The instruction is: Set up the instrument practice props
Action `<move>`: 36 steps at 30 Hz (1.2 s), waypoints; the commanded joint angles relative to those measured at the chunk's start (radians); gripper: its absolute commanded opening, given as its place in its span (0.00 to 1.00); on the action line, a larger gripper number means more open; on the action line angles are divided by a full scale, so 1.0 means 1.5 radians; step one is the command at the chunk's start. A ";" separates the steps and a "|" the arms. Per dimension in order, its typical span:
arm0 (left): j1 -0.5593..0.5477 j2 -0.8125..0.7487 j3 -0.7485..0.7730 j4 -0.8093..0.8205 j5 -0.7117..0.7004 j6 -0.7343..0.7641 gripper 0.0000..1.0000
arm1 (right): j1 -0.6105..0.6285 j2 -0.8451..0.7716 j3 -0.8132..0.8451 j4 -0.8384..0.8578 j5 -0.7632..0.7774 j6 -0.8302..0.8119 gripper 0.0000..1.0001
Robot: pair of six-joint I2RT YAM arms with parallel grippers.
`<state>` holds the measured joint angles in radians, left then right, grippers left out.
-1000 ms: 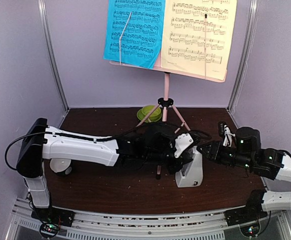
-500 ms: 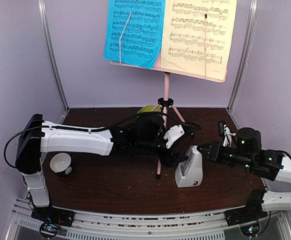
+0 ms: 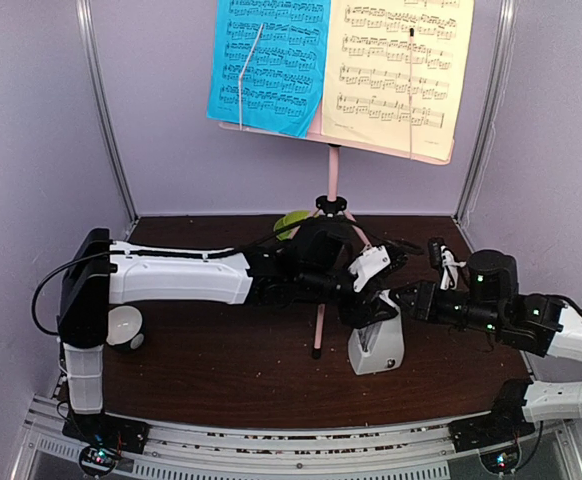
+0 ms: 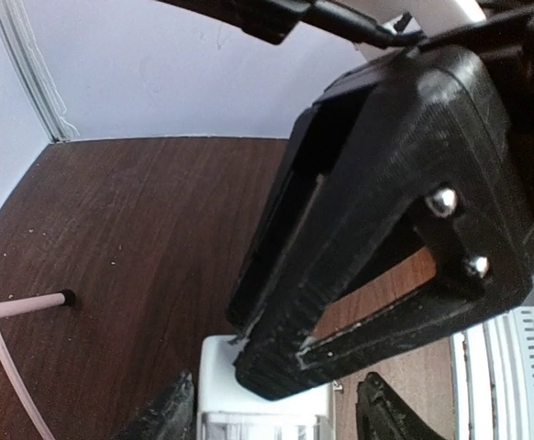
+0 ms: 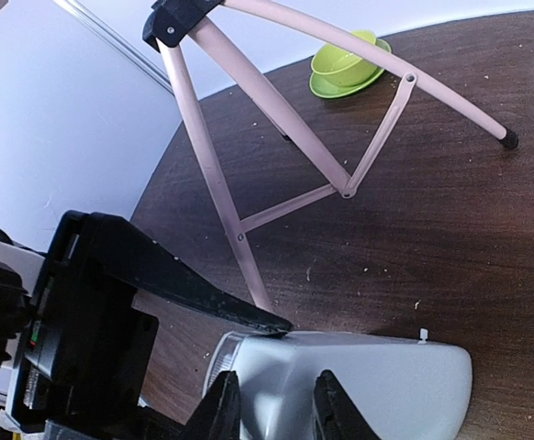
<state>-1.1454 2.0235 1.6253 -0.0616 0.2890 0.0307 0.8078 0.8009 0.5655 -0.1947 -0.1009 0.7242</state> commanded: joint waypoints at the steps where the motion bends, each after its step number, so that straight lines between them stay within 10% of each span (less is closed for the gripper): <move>1: 0.003 -0.005 0.009 -0.002 0.011 0.006 0.59 | -0.008 0.031 -0.025 -0.148 -0.017 -0.023 0.27; 36: 0.014 -0.175 -0.144 0.149 0.019 -0.012 0.31 | -0.039 0.033 -0.066 -0.170 -0.021 -0.040 0.24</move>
<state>-1.1339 1.8790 1.4281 0.0818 0.3183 0.0483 0.7658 0.8074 0.5365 -0.1471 -0.1570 0.6842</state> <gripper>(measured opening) 0.470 0.241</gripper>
